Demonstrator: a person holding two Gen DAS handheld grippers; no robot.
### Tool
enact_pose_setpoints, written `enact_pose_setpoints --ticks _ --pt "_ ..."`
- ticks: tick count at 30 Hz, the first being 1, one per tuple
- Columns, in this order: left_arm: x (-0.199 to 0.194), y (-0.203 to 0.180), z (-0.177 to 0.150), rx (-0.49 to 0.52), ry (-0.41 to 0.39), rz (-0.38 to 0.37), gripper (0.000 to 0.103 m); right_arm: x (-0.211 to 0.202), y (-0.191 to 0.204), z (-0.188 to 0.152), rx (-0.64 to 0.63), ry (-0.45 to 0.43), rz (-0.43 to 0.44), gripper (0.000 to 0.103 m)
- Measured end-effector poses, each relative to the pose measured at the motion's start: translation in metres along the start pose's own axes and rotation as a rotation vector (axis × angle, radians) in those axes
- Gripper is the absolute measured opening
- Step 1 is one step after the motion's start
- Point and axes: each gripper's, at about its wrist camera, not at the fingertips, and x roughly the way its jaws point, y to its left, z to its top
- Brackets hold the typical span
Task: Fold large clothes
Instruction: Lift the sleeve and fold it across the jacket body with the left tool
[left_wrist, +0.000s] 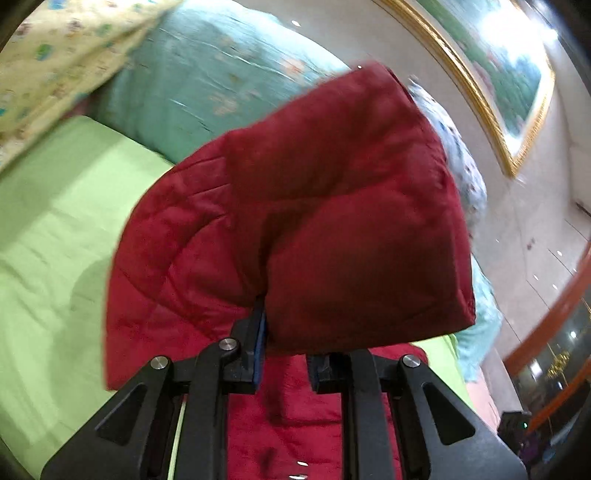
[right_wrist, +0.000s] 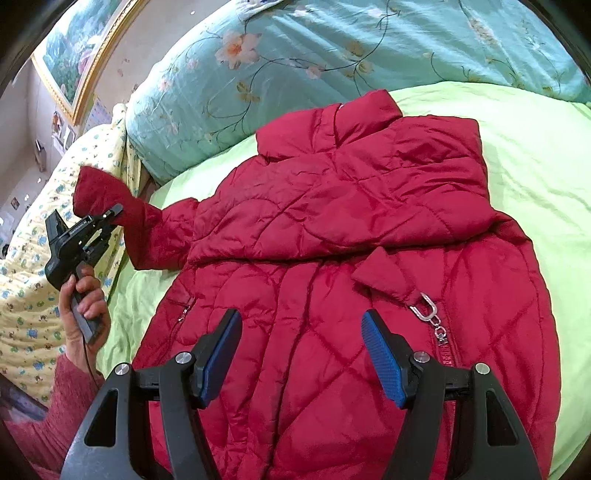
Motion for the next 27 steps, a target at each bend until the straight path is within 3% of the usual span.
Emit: enact_pose_setpoints --ticks 14,27 --pt "0.057 -0.097 -0.057 0.146 0.169 -0.096 0.015 -0.012 -0.014 0.007 0.043 -0.038 0.03 0.07" --pt "0.112 -0.172 -0.122 0.325 0.304 -0.086 0.015 -0.031 -0.048 0.035 0.136 -0.123 0.058 0.071"
